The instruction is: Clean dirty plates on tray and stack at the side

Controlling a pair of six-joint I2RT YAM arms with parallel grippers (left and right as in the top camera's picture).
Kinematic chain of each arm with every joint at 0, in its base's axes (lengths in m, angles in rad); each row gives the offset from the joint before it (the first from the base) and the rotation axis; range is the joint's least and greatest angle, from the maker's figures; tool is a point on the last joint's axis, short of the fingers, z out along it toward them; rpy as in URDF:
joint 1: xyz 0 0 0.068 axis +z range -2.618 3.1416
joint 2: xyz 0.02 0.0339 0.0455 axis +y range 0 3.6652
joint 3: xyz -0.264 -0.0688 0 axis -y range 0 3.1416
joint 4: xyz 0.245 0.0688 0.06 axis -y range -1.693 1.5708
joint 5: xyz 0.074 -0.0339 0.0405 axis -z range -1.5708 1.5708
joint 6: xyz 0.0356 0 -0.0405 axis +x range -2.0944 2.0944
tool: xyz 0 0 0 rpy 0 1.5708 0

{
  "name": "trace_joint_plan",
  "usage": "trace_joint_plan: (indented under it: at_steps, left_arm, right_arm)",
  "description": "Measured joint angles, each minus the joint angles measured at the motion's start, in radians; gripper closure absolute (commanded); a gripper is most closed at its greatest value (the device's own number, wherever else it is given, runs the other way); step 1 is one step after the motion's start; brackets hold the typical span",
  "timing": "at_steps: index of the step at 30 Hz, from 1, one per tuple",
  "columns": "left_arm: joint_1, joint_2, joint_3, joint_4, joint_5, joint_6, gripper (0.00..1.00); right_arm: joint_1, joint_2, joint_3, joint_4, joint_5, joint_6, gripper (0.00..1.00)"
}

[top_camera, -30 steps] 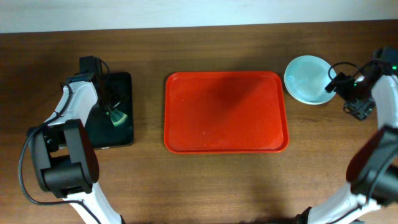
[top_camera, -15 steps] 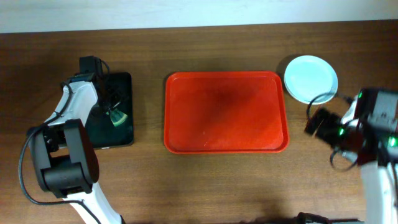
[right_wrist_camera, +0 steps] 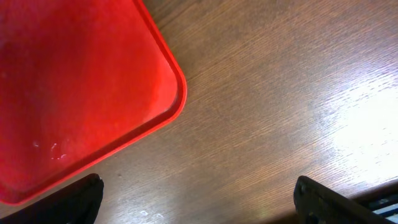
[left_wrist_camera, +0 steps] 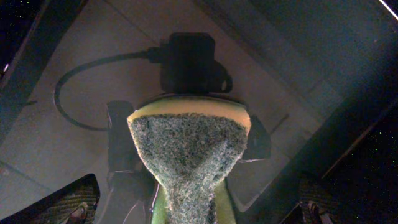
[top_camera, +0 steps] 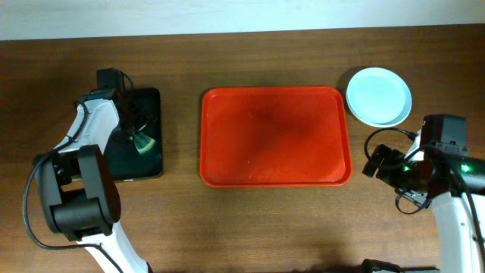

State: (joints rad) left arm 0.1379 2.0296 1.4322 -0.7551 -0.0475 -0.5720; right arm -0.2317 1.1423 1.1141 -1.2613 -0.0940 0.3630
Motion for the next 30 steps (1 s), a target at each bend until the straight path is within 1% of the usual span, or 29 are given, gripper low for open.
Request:
trace_joint_plan:
  at_steps: [4, 7, 9, 12, 15, 18, 22, 26, 30]
  left_arm:
    - [0.0, 0.0, 0.0, 0.0, 0.0, 0.0, 0.01]
    - [0.0, 0.001, 0.0, 0.0, 0.0, 0.0, 0.01]
    - [0.0, 0.002, 0.0, -0.002, 0.0, 0.0, 0.01]
    - [0.0, 0.002, 0.0, -0.001, 0.0, 0.0, 0.01]
    - [0.0, 0.005, 0.0, 0.0, 0.0, 0.0, 0.01]
    - [0.0, 0.005, 0.0, 0.0, 0.0, 0.0, 0.01]
    - [0.0, 0.005, 0.0, 0.0, 0.0, 0.0, 0.01]
    - [0.0, 0.005, 0.0, 0.0, 0.0, 0.0, 0.01]
    - [0.0, 0.006, 0.0, 0.0, 0.0, 0.0, 0.01]
  right_arm:
    - [0.0, 0.045, -0.006, 0.002, 0.025, -0.003, 0.01]
    - [0.0, -0.026, -0.031, 0.047, 0.019, -0.01, 0.02]
    - [0.0, -0.134, -0.069, 0.103, -0.021, -0.043, 0.02]
    - [0.0, -0.357, -0.151, 0.167, -0.088, -0.122, 0.01]
    - [0.001, -0.57, -0.222, 0.174, -0.115, -0.193, 0.02]
    - [0.001, -0.697, -0.252, 0.18, -0.126, -0.242, 0.02]
    - [0.019, -0.777, -0.323, 0.319, -0.165, -0.266, 0.02]
    - [0.111, -0.914, -0.468, 0.515, -0.183, -0.27, 0.01]
    - [0.146, -1.021, -0.637, 0.674, -0.193, -0.27, 0.02]
